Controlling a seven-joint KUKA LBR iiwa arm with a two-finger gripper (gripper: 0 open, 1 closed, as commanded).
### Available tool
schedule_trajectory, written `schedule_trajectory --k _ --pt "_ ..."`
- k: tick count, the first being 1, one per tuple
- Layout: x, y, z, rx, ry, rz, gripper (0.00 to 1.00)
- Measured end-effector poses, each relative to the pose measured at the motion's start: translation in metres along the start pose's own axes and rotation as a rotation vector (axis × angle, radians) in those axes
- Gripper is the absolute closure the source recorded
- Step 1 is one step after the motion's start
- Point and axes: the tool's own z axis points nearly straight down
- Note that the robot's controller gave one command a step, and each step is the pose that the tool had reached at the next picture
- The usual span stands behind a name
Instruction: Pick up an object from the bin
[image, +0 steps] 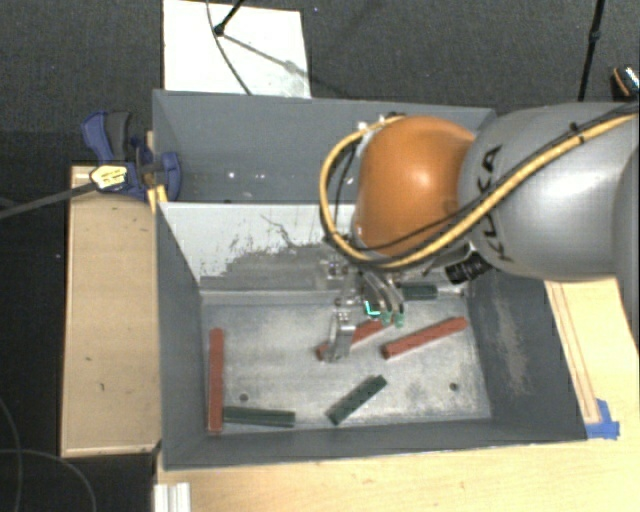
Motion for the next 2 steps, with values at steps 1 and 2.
schedule_trajectory --k 1,2 --pt "0.0113 -0.0440 0.1287 0.001 0.001 0.035 0.00" --pt "0.0088 -0.0419 0.1238 -0.002 -0.008 0.039 1.00"
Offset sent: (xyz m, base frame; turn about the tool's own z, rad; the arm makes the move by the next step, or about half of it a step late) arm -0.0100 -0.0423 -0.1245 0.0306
